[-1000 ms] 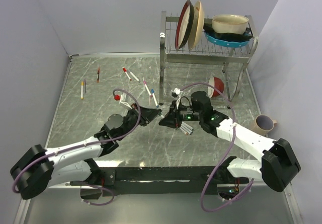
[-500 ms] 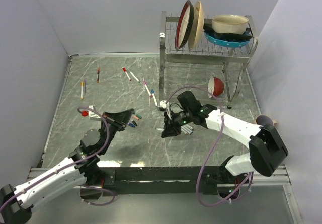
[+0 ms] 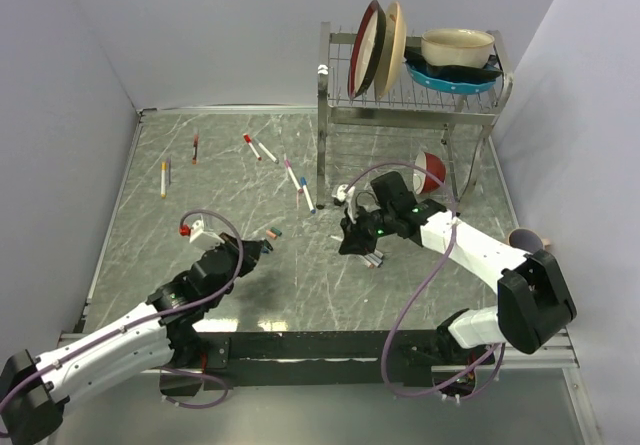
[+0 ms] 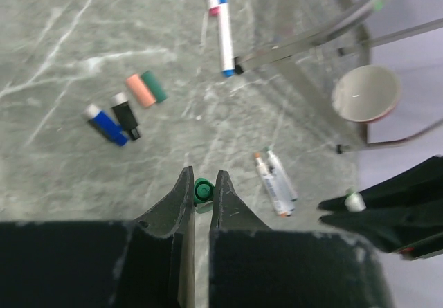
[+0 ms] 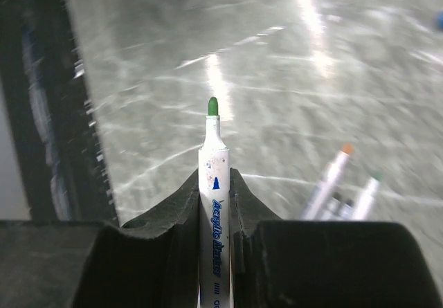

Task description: Open the pen caps

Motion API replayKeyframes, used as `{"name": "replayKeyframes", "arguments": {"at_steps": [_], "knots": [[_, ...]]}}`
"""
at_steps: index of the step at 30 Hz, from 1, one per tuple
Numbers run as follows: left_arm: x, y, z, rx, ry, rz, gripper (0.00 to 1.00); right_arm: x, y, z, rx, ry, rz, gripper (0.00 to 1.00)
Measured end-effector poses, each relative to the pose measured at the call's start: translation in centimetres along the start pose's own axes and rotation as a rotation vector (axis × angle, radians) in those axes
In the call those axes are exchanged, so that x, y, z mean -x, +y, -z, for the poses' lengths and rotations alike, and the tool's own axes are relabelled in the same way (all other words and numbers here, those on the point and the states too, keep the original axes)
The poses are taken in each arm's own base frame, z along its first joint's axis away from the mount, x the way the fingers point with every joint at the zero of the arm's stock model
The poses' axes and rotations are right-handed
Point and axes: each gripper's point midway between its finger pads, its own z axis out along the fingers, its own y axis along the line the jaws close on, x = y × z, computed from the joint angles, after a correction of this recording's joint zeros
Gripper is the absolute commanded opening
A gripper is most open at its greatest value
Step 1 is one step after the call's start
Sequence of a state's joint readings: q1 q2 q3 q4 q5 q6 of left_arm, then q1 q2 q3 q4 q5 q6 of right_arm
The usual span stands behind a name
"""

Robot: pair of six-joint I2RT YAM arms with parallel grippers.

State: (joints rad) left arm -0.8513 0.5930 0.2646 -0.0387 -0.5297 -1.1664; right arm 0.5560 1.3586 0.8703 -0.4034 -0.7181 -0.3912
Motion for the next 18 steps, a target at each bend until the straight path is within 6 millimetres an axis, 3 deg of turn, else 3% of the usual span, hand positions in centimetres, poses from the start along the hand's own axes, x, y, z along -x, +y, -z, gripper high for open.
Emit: {"name": "replayKeyframes", "arguments": {"at_steps": [8,18], "knots": [[-1.5,3.7,-0.7,0.177,0.055,-0.042,0.05,-0.8,-3.8,0.4,-0.197,0.013,-0.103,0.00],[-2.6,8.1,-1.7,0.356,0.110,-0.054,0.08,-2.9,-7.2,0.5,-0.340,0.070,-0.203,0.01]]}}
